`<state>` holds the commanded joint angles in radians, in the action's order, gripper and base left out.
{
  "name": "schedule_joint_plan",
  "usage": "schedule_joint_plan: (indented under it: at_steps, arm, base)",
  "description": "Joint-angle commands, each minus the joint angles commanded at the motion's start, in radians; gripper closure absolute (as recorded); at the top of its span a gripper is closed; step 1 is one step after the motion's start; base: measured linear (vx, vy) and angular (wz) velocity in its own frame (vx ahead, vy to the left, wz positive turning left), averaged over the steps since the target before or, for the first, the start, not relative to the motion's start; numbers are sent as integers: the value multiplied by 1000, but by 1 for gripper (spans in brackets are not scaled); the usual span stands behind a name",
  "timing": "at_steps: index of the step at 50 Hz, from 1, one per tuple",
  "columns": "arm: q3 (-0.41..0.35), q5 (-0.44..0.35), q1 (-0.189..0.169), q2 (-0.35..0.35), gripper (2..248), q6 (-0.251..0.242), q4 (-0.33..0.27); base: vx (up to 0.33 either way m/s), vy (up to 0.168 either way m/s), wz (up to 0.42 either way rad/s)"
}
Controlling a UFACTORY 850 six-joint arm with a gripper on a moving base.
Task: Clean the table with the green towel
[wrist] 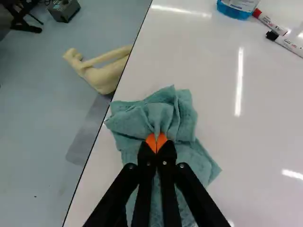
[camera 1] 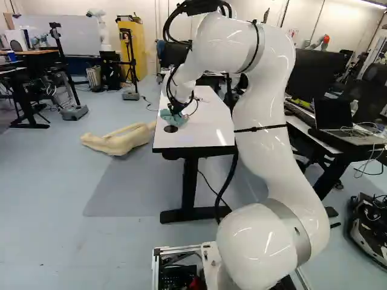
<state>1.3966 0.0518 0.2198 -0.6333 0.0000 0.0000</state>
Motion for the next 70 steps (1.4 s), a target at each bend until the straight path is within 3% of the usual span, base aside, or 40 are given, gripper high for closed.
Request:
schedule_joint_plan:
  at_steps: [15, 36, 70]
  arm:
    - [85, 0, -1, -61, 229, 0, 0]
    - [132, 0, 43, -93, 229, 0, 0]
    - [-31, 0, 79, 22, 229, 0, 0]
  base:
    - [0, 0, 0]
    - [0, 0, 0]
    - [0, 0, 0]
